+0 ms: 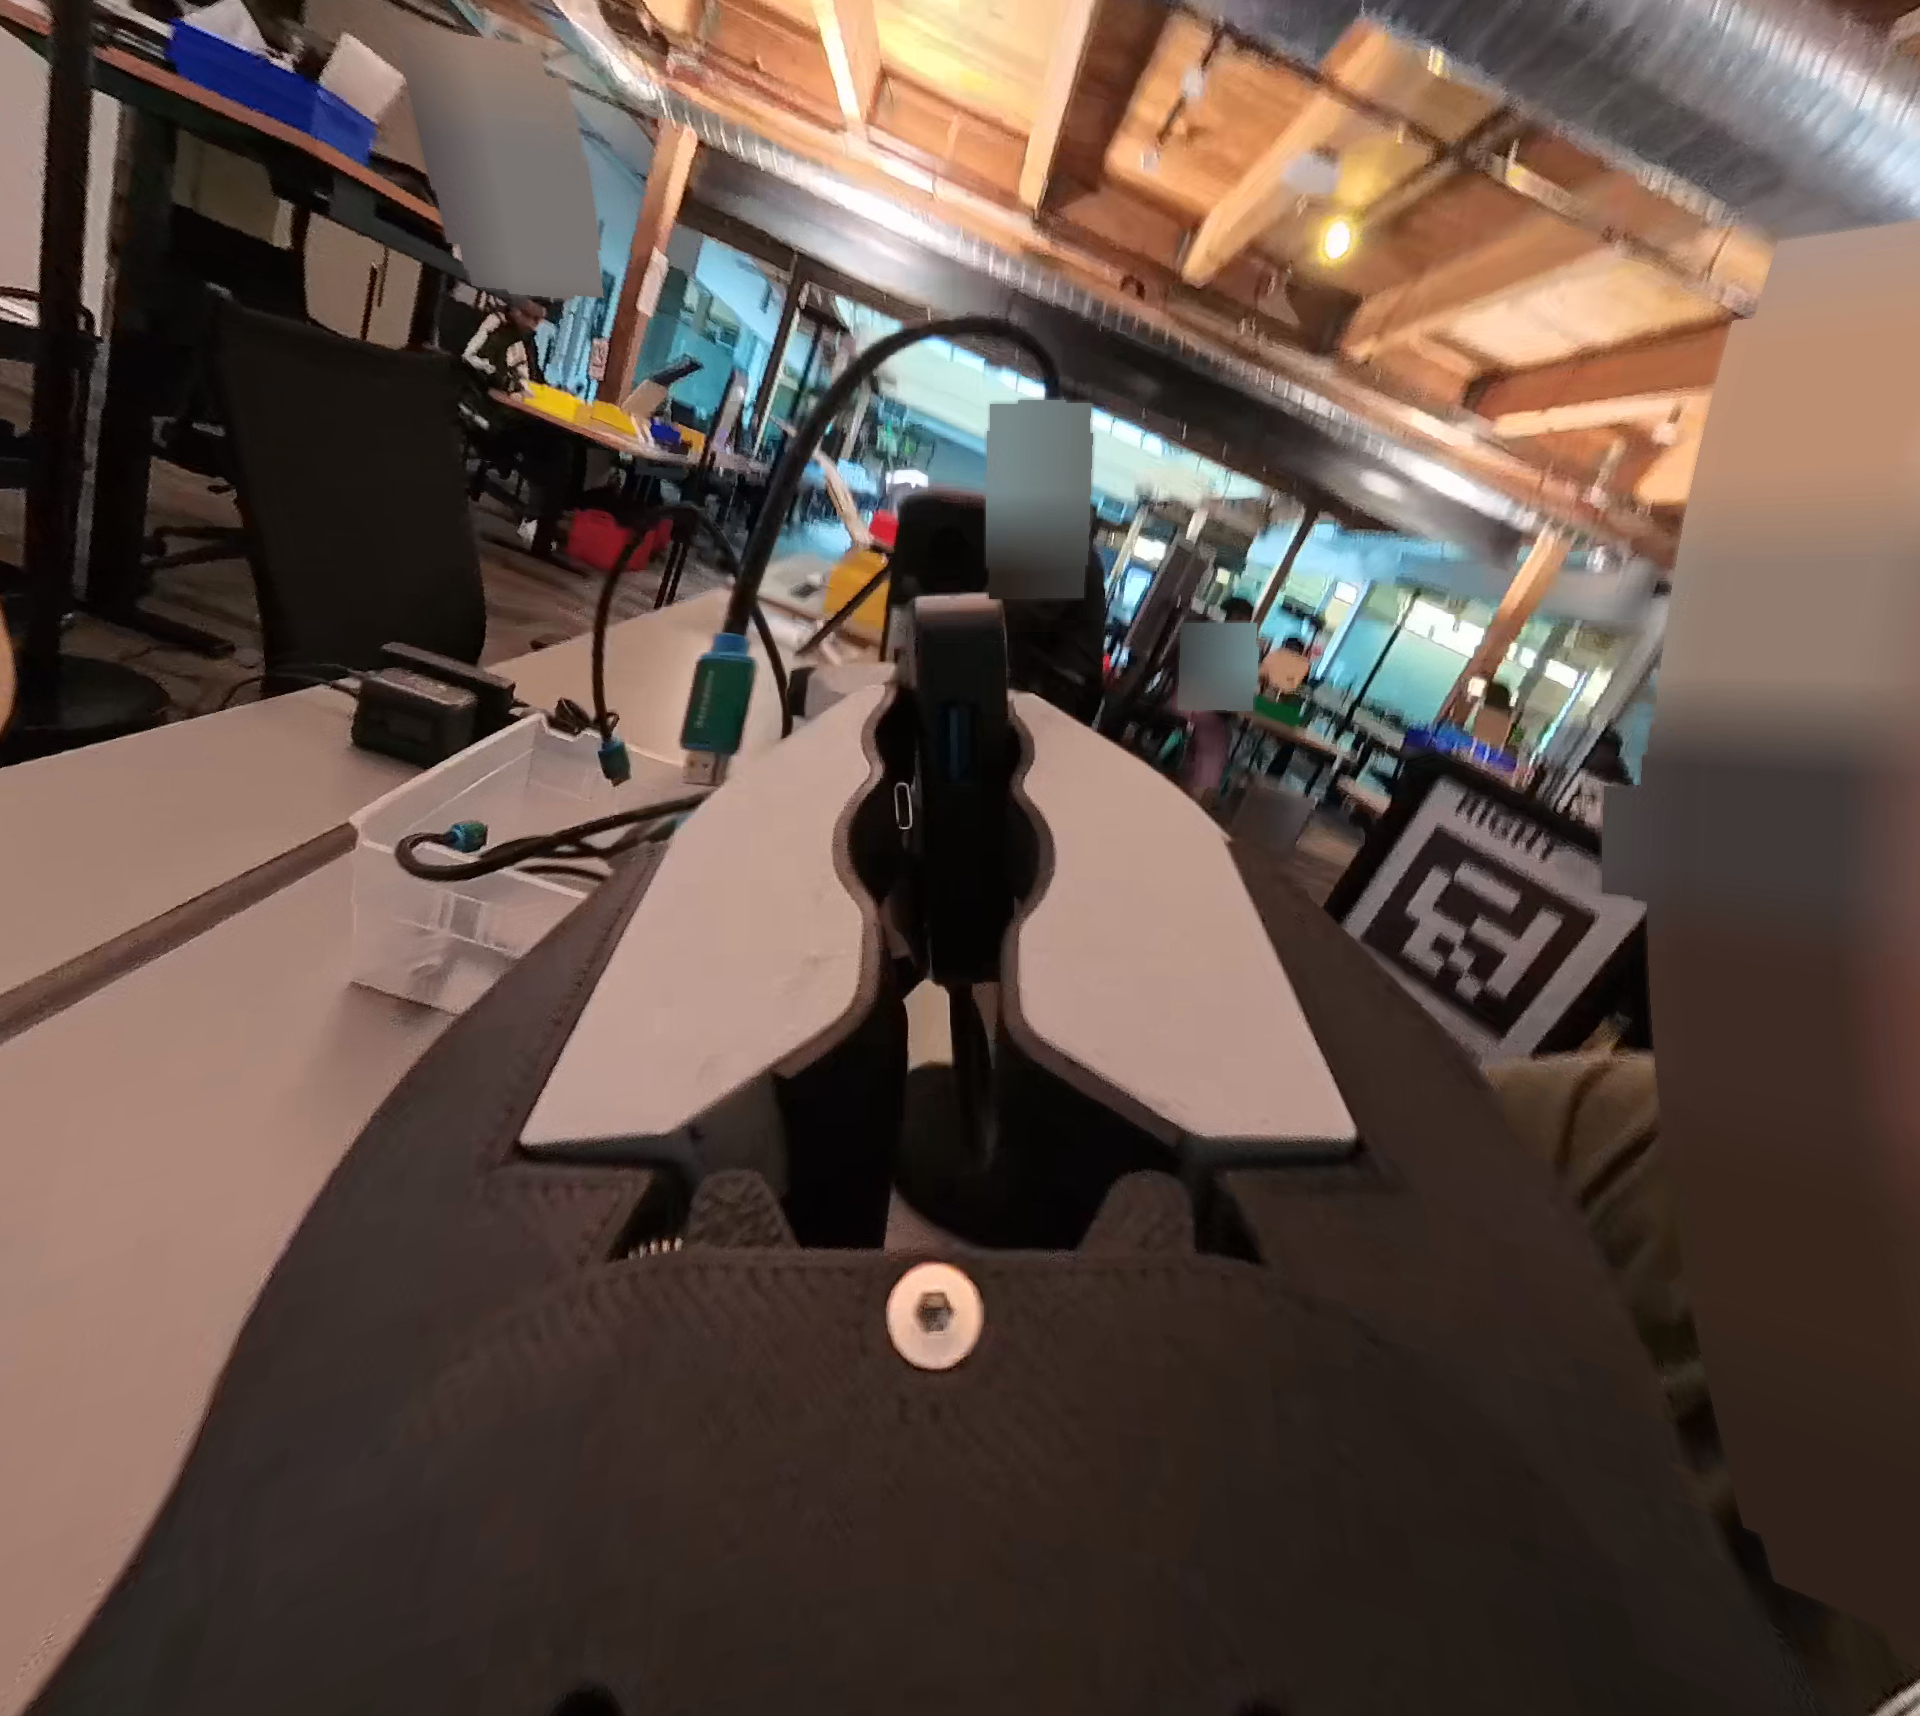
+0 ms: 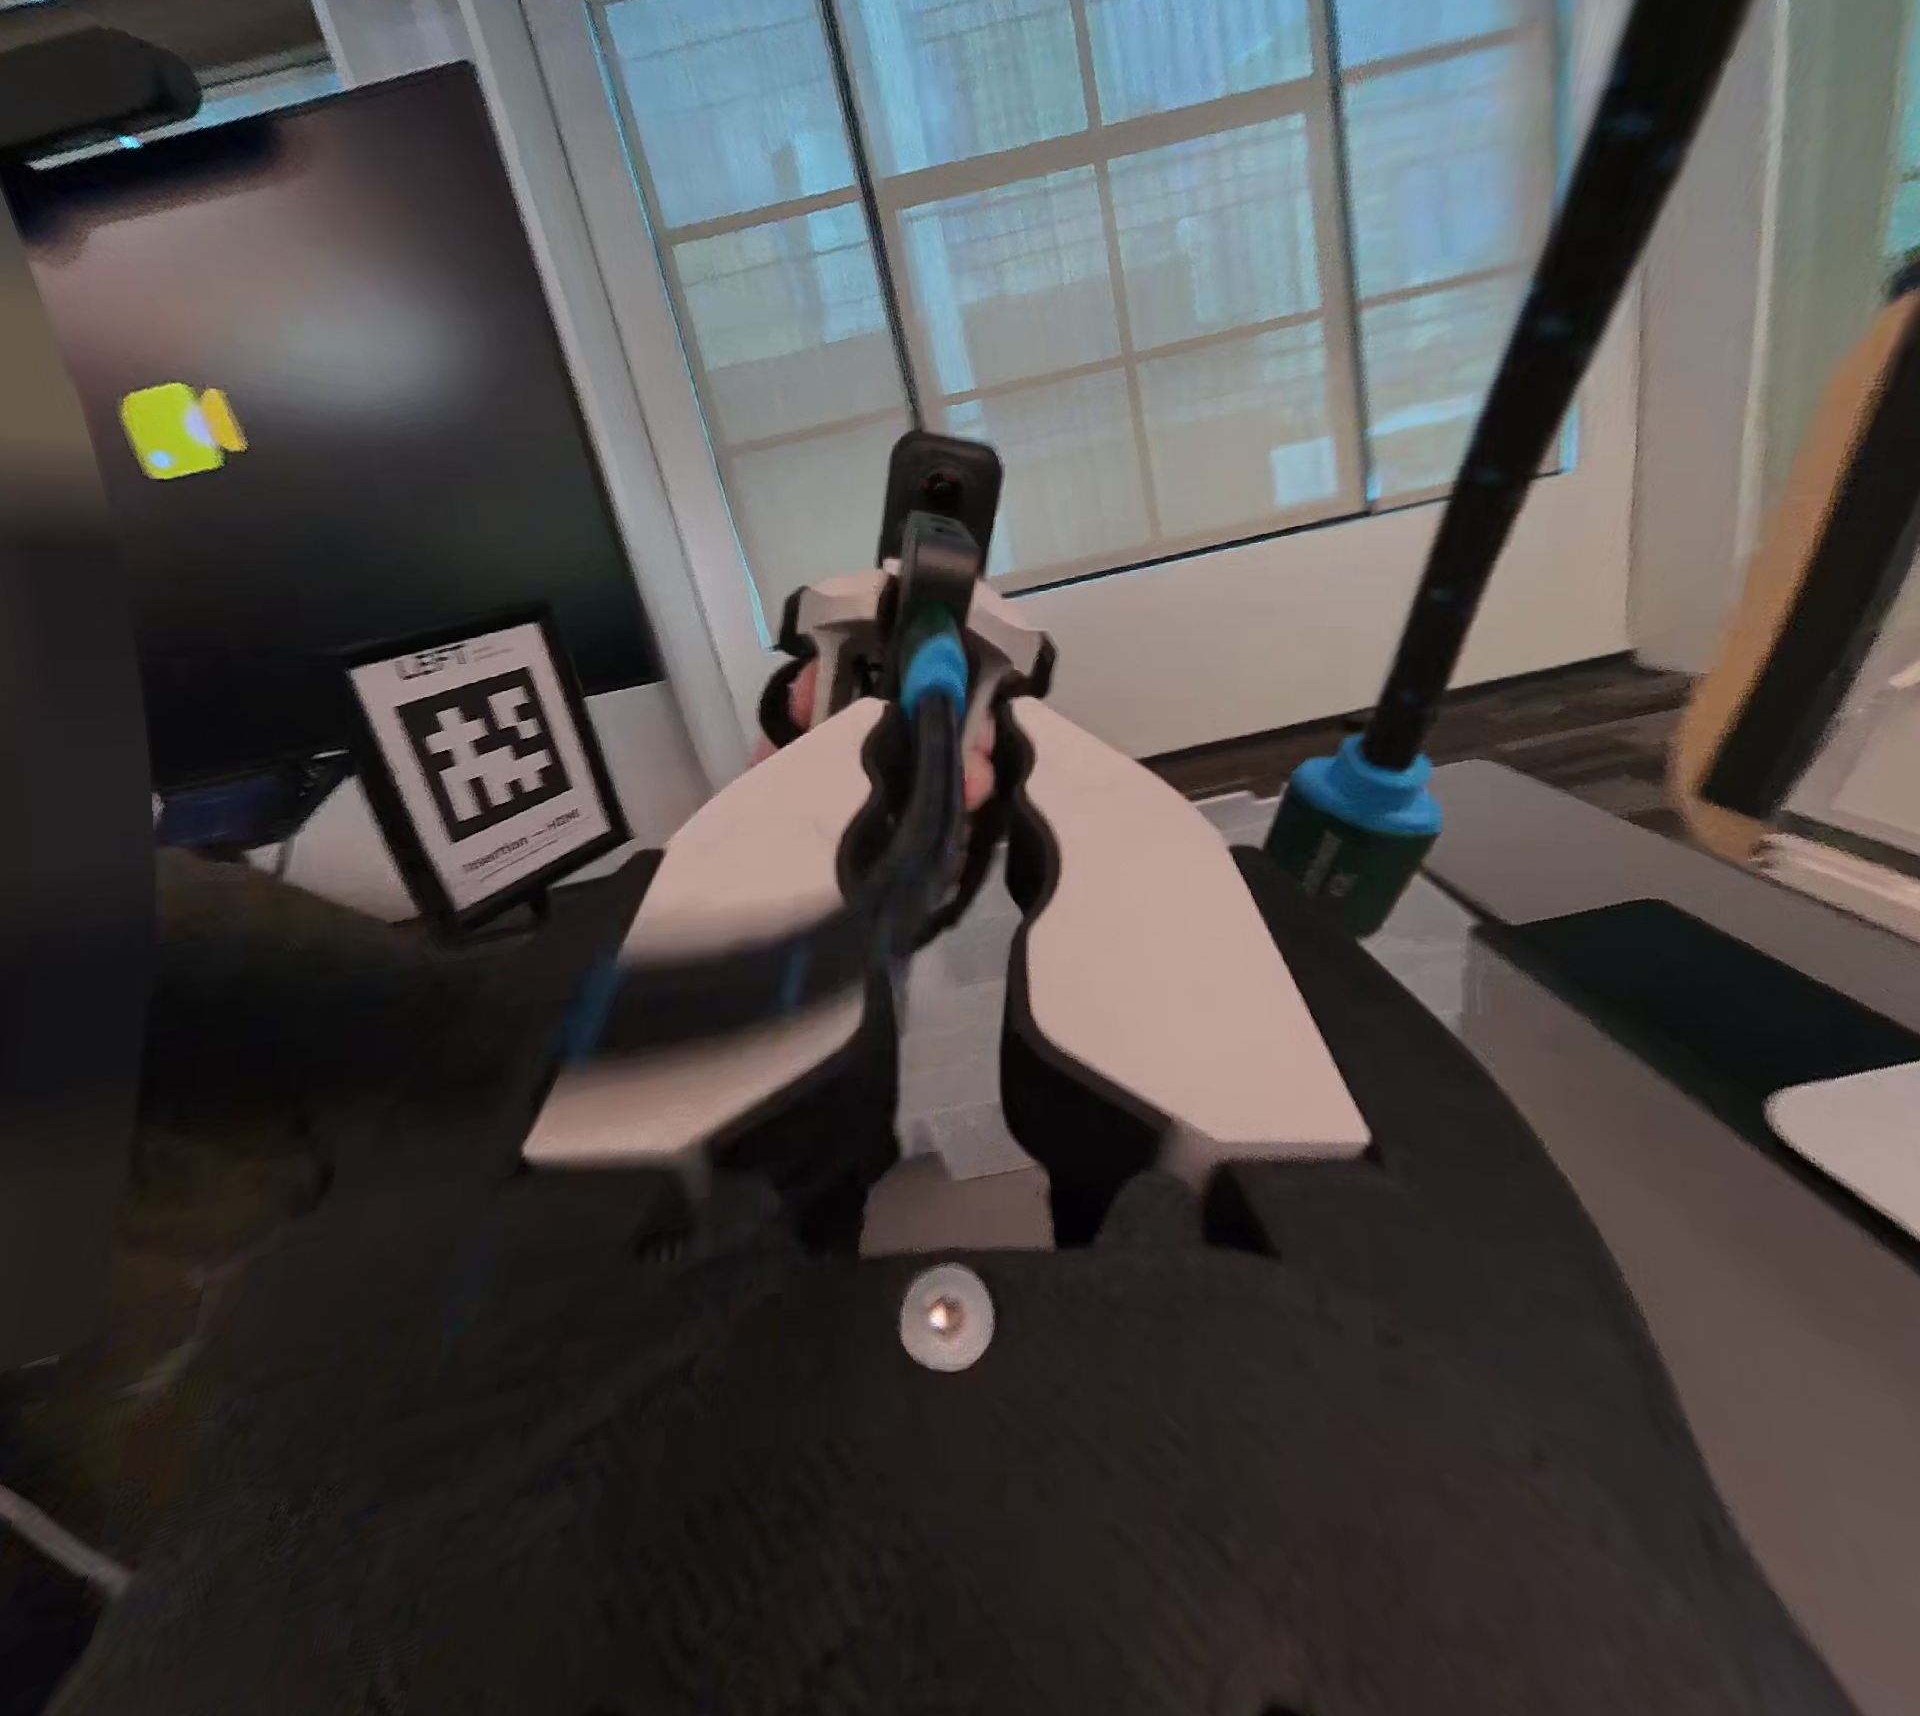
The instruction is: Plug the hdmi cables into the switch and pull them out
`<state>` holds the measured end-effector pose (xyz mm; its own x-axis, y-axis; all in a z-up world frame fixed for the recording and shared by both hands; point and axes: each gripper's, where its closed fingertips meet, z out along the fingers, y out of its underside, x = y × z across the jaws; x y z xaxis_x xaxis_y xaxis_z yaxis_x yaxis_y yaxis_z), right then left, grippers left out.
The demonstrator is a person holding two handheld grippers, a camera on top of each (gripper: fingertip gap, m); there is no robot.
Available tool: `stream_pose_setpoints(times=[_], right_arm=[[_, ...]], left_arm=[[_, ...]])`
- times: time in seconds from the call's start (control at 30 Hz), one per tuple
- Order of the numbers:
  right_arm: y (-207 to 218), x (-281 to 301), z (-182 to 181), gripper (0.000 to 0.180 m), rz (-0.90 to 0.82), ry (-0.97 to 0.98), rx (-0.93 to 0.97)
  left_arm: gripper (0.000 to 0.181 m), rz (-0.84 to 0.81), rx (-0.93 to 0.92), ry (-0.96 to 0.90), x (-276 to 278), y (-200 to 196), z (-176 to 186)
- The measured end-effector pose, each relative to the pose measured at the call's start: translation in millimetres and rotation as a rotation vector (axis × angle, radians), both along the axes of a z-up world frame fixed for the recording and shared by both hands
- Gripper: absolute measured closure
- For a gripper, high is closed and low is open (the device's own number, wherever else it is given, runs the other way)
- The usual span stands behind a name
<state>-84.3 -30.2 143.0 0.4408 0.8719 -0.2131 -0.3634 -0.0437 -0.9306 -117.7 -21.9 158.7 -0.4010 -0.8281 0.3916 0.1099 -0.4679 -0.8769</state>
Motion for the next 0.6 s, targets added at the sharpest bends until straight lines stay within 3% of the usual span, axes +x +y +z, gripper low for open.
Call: stream_pose_setpoints(times=[0.17, 0.3, 0.4, 0.47, 0.6], right_arm=[[19.9, 29.8, -25.9, 0.162, -0.233, -0.22, 0.184], [4.9, 29.3, -19.0, 0.165, -0.428, -0.449, 0.502], [-5.4, 13.3, -15.7, 0.15, -0.569, -0.716, 0.693], [2.1, 7.4, -26.4, 0.143, -0.64, -0.905, 0.723], [25.7, 4.8, -50.0, 0.144, -0.694, -1.07, 0.649]], left_arm=[[0.166, 0.066, -0.194, -0.066, -22.0, 43.7, 6.3], [0.166, 0.203, -0.131, 0.047, -22.1, 61.7, -8.0], [0.166, 0.201, -0.101, 0.149, -11.0, 57.9, -23.3], [0.166, 0.153, -0.124, 0.181, -1.4, 51.3, -31.5], [0.166, 0.107, -0.105, 0.257, 17.1, 39.4, -50.0]])
